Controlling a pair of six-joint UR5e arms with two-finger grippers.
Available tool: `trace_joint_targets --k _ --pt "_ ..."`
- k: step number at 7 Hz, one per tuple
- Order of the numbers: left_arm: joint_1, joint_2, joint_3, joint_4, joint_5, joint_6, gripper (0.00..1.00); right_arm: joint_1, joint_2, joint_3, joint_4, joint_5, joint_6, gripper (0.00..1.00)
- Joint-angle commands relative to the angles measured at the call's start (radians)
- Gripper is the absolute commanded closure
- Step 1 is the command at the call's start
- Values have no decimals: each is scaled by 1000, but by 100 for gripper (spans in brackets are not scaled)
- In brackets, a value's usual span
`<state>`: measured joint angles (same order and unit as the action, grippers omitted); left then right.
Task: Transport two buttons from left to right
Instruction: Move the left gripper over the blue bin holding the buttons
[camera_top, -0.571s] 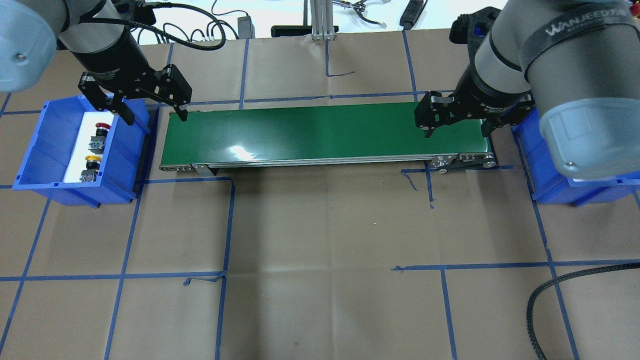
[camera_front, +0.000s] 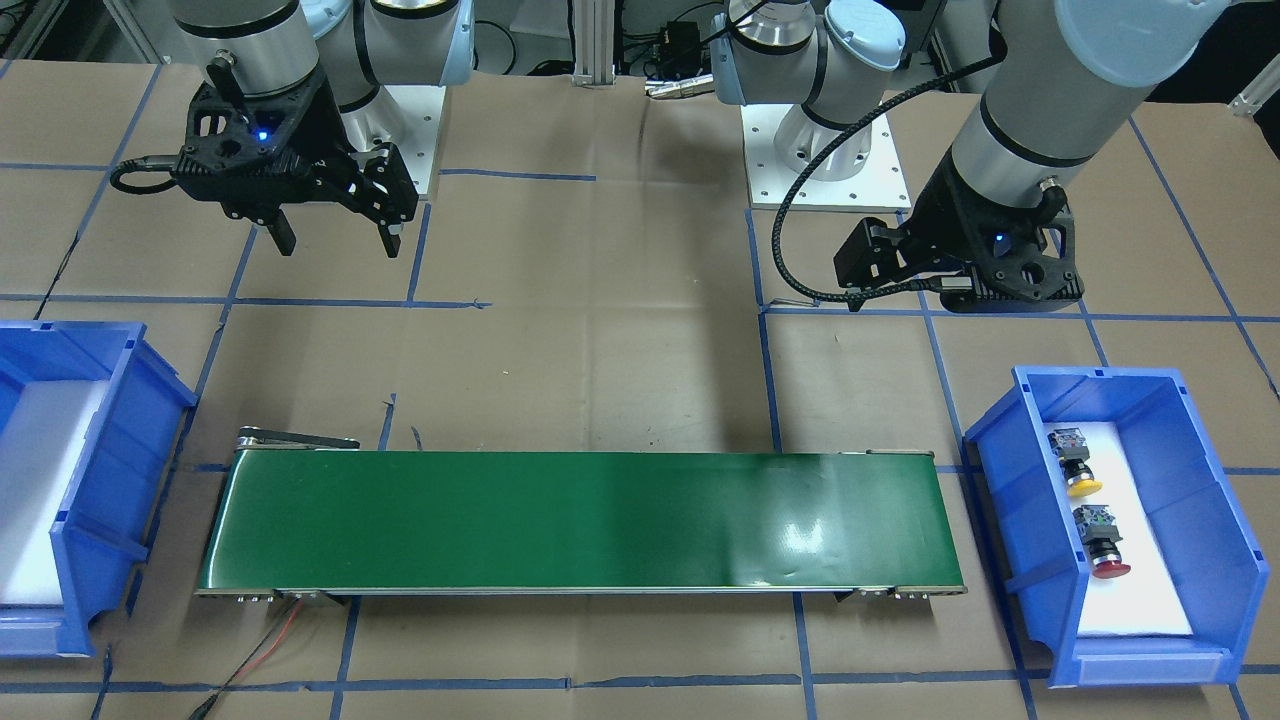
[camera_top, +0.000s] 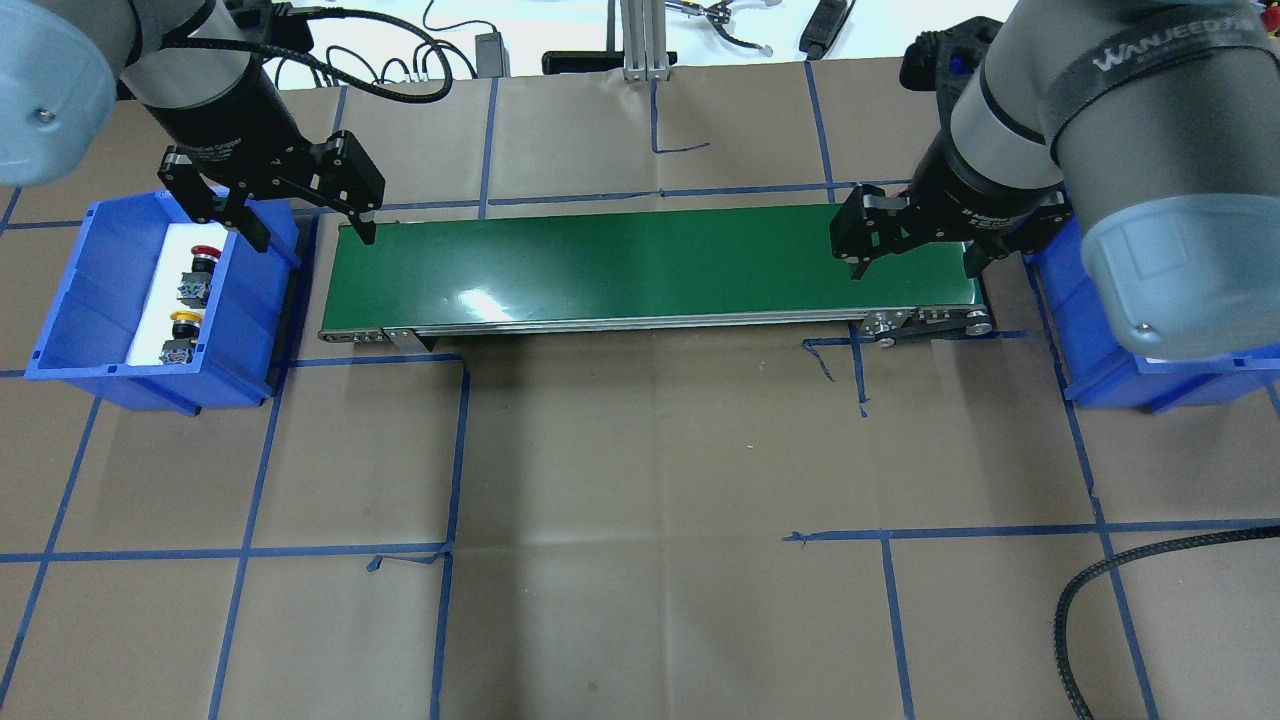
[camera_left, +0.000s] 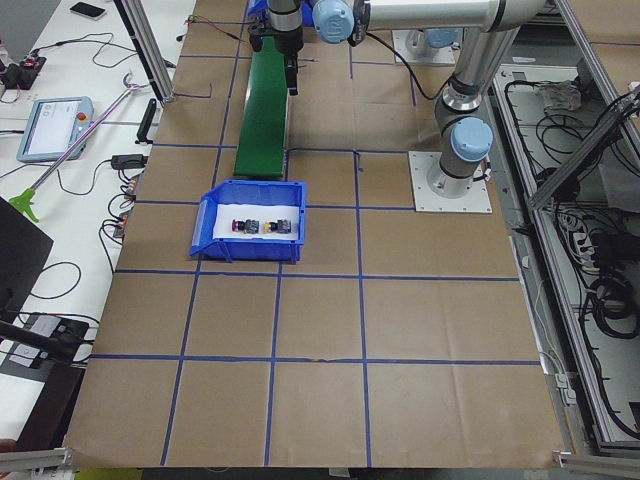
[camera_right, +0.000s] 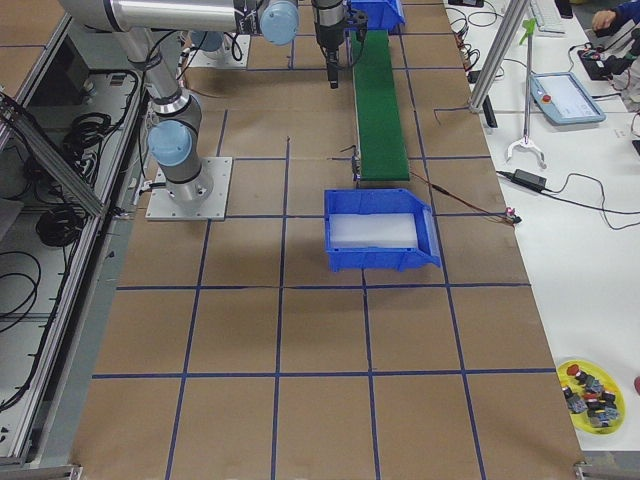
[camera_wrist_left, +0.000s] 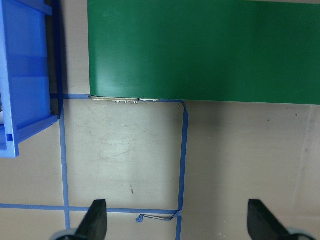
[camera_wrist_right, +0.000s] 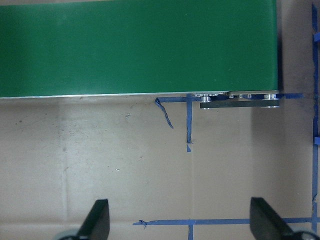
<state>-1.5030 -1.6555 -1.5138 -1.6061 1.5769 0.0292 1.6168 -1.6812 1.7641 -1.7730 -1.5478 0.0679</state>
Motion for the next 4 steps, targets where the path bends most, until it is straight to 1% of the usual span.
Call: trace_joint_targets --k 1,4 --pt "1 2 0 0 -1 0 0 0 0 0 0 0 0 0" --pt "3 0 10 2 -1 5 0 0 0 0 1 0 -2 0"
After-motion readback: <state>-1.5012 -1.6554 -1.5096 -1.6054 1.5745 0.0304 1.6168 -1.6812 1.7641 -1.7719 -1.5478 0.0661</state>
